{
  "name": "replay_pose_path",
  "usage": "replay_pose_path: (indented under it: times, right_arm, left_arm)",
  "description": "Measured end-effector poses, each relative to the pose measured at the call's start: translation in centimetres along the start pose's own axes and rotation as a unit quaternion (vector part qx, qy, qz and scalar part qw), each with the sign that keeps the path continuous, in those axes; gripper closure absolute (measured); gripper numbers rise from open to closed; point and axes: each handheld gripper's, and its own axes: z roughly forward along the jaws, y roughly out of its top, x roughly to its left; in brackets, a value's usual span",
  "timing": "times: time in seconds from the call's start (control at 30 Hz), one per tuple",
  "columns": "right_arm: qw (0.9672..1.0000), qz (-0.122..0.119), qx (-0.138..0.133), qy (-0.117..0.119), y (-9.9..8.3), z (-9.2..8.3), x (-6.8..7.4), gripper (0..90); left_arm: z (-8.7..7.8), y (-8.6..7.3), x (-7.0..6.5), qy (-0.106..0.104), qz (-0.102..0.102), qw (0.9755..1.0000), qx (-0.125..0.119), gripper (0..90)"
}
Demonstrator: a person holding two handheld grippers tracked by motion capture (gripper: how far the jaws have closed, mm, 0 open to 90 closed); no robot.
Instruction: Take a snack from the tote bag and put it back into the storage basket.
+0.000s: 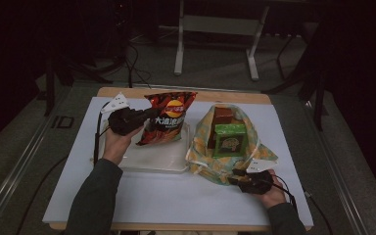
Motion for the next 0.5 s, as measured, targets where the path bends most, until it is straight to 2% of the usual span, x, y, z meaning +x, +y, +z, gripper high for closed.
replay_pose_path:
  times: [0.27, 0.5]
  right_arm:
    - [1.0, 0.0, 0.0, 0.0, 0.0, 0.0, 0.0, 58.2]
    - [1.0, 0.0, 0.0, 0.0, 0.0, 0.0, 0.0, 58.1]
  left_arm:
    - [1.3, -0.9, 0.9, -0.005, -0.016, 0.9998, -0.005, 89.2]
    - [1.9, -1.2, 1.3, 0.0, -0.017, 0.9998, -0.005, 88.8]
